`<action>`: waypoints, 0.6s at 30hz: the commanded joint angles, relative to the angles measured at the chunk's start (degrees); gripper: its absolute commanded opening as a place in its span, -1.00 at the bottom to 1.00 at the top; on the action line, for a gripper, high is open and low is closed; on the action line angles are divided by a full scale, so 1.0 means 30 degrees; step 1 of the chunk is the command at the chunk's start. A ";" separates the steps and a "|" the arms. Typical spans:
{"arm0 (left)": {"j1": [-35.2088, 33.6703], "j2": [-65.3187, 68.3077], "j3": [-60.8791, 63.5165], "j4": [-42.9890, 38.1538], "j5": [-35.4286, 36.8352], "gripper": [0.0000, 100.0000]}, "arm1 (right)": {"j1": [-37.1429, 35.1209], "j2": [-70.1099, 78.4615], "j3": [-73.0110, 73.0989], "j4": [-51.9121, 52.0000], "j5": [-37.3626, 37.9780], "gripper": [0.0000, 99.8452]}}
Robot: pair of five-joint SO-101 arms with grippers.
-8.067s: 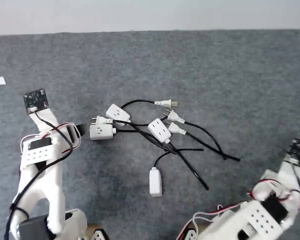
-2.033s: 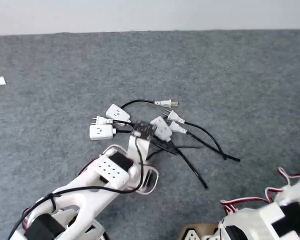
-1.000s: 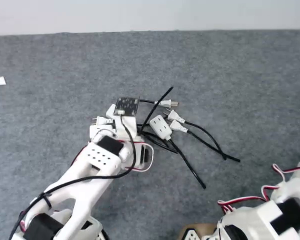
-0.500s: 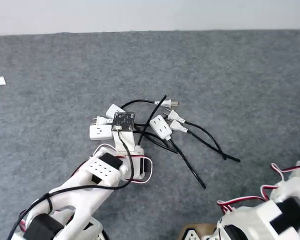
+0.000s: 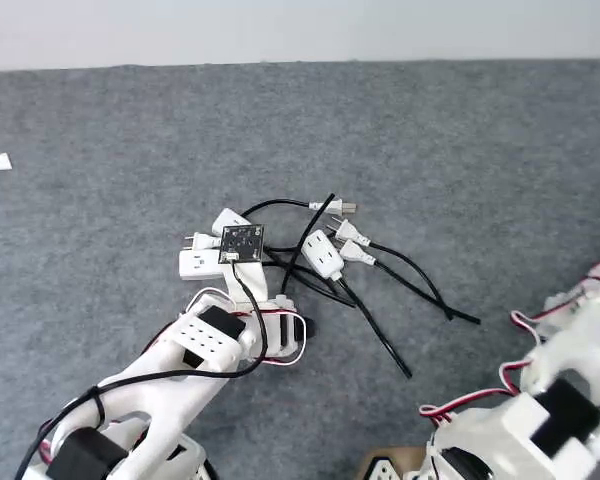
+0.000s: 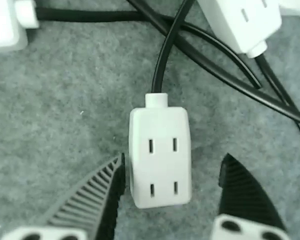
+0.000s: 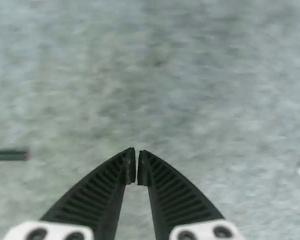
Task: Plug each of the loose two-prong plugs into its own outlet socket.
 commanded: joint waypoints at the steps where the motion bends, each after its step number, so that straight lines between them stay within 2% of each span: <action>1: 0.0000 -0.0322 -0.0220 0.0117 -0.0059 -0.43 | -0.2007 -0.0308 -0.1143 0.0777 -0.1143 -0.98; 5: -0.0029 -0.1407 -0.0103 0.0293 -0.0733 -0.43 | -0.4029 -0.0308 -0.1260 0.0952 -0.2286 -0.98; 10: -0.0527 -0.6242 0.1861 0.0322 -0.0791 -0.43 | -0.6637 -0.0308 -0.1348 0.0835 -0.3282 -0.98; 14: -0.2432 -1.0725 0.3766 0.0322 -0.0791 -0.43 | -0.8396 -0.0161 -0.1641 0.0894 -0.3106 -0.98; 18: -0.4923 -1.2864 0.4234 0.1026 -0.0821 -0.42 | -0.9304 -0.0103 -0.1758 0.0835 -0.3077 -0.98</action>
